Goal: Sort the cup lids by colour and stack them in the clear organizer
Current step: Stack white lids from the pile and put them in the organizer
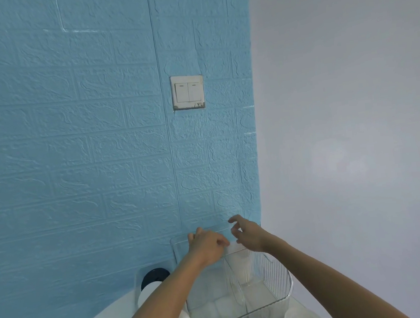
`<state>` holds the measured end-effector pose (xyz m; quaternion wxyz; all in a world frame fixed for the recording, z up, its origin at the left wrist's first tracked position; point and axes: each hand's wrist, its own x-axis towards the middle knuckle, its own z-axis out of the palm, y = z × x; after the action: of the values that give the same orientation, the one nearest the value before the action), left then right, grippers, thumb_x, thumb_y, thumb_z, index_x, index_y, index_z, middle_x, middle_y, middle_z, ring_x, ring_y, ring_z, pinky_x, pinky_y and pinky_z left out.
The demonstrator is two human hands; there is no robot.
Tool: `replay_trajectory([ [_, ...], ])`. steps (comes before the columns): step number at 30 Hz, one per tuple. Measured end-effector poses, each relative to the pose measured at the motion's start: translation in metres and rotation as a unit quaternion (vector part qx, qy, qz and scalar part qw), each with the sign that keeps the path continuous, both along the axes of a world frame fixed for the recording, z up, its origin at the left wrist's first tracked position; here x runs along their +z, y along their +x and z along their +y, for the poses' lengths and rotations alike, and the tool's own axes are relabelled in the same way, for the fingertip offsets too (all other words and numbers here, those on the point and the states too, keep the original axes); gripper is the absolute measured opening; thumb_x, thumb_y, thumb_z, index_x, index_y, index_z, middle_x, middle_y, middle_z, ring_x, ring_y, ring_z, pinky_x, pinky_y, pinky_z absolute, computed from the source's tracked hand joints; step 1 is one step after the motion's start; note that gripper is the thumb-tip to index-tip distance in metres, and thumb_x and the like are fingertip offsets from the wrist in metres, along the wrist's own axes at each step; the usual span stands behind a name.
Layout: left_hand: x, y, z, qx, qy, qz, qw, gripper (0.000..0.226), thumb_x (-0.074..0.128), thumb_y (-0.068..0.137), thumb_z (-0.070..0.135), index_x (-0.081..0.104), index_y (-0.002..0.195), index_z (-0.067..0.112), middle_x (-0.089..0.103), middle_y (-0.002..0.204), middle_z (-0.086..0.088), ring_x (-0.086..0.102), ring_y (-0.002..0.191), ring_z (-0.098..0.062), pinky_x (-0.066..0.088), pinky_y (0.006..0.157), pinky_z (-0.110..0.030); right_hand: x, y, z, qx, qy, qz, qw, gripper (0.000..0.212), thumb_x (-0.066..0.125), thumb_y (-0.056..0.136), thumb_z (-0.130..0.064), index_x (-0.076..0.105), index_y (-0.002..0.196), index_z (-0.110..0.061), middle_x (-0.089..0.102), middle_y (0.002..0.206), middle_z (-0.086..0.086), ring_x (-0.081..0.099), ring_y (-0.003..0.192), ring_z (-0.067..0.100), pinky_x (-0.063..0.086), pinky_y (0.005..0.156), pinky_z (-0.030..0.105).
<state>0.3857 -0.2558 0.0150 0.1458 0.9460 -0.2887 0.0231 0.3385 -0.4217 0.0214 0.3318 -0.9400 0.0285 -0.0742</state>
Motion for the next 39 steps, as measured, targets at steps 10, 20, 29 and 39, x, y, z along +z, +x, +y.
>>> replay_trajectory([
  [10, 0.006, -0.006, -0.001, -0.009, 0.091, -0.044, 0.995, 0.044, 0.034, 0.101, 0.038, 0.068, 0.102, 0.011, 0.063, 0.112, -0.004, 0.036, 0.120, -0.023, 0.024, 0.100, -0.039, 0.000, -0.008, 0.006, 0.005, 0.083, 0.047, 0.995, 0.042, 0.034, 0.104, -0.050, 0.043, 0.135, -0.023, 0.063, 0.124, 0.020, 0.061, 0.117, 0.032, 0.048, 0.105, 0.050],
  [20, 0.053, -0.039, 0.024, -0.007, -0.086, -0.034, 0.996, 0.052, 0.035, 0.104, 0.058, 0.038, 0.153, 0.039, 0.046, 0.155, 0.003, 0.033, 0.145, -0.022, 0.022, 0.114, -0.044, 0.034, -0.063, 0.021, 0.007, 0.147, -0.085, 0.986, 0.052, 0.045, 0.102, -0.055, 0.039, 0.148, -0.030, 0.056, 0.136, -0.002, 0.061, 0.116, 0.018, 0.041, 0.096, 0.029],
  [29, 0.089, -0.153, 0.105, -0.057, -0.194, -0.047, 0.978, 0.049, 0.041, 0.104, 0.055, 0.042, 0.150, 0.040, 0.055, 0.143, 0.006, 0.041, 0.136, -0.019, 0.027, 0.116, -0.042, 0.069, -0.181, 0.056, 0.084, 0.141, -0.084, 0.983, 0.068, 0.045, 0.084, -0.080, 0.044, 0.142, -0.045, 0.059, 0.134, -0.013, 0.064, 0.115, 0.007, 0.047, 0.108, 0.040],
  [39, 0.034, -0.308, 0.224, -0.076, -0.225, -0.041, 0.971, 0.040, 0.047, 0.097, 0.062, 0.056, 0.134, 0.049, 0.055, 0.127, 0.030, 0.050, 0.121, 0.002, 0.045, 0.103, -0.031, 0.013, -0.371, 0.086, 0.079, 0.117, -0.098, 0.985, 0.043, 0.060, 0.090, -0.054, 0.057, 0.132, -0.046, 0.062, 0.128, -0.026, 0.058, 0.122, -0.005, 0.047, 0.101, 0.023],
])
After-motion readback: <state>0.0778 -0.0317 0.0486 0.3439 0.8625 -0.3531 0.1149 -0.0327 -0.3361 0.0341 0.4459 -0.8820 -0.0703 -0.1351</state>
